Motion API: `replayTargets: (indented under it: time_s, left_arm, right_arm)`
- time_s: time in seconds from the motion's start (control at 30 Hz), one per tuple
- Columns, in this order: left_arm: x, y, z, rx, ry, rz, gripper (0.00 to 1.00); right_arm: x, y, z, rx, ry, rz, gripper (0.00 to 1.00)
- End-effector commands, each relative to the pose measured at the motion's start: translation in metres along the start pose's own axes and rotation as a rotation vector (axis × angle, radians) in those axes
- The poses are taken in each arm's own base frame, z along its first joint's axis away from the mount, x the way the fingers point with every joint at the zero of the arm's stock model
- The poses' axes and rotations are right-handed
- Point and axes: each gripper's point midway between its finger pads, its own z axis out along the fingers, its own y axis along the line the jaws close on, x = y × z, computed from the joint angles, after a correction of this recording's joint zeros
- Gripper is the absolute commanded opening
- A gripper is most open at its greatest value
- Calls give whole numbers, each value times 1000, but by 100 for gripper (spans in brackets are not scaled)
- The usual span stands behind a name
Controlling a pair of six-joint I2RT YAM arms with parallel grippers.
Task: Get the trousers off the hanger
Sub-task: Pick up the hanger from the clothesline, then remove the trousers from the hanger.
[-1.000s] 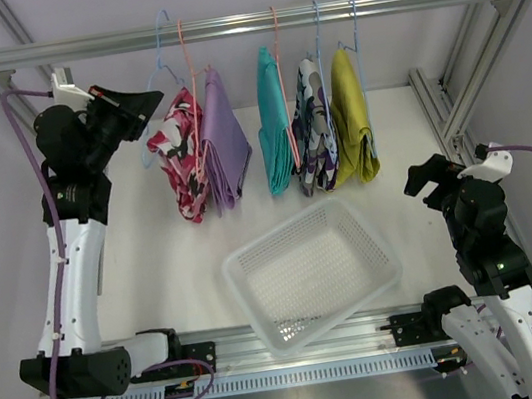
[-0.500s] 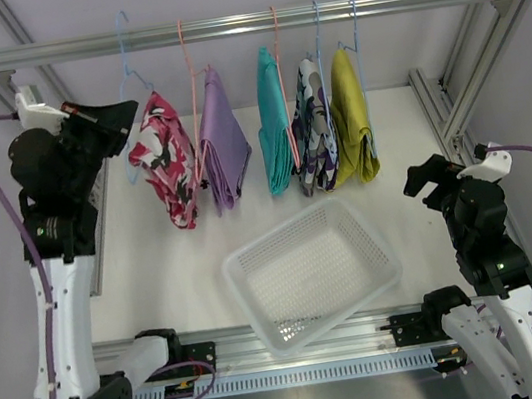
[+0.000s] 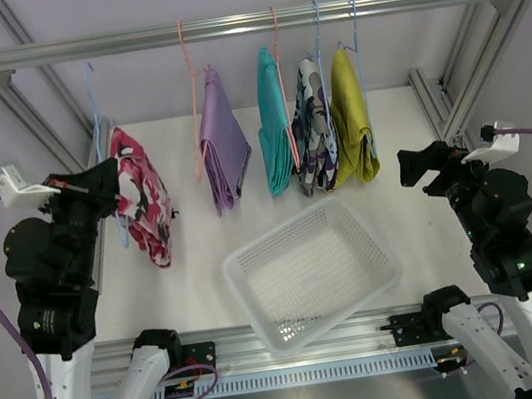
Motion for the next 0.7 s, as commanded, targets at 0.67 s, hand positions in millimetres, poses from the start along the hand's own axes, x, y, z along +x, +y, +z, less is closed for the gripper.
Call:
replayTargets:
  time_s: [0.67]
  left_arm:
    - [12, 72, -16, -146, -184, 193, 1]
  right_arm:
    - [-19, 327, -54, -874, 82, -333, 100]
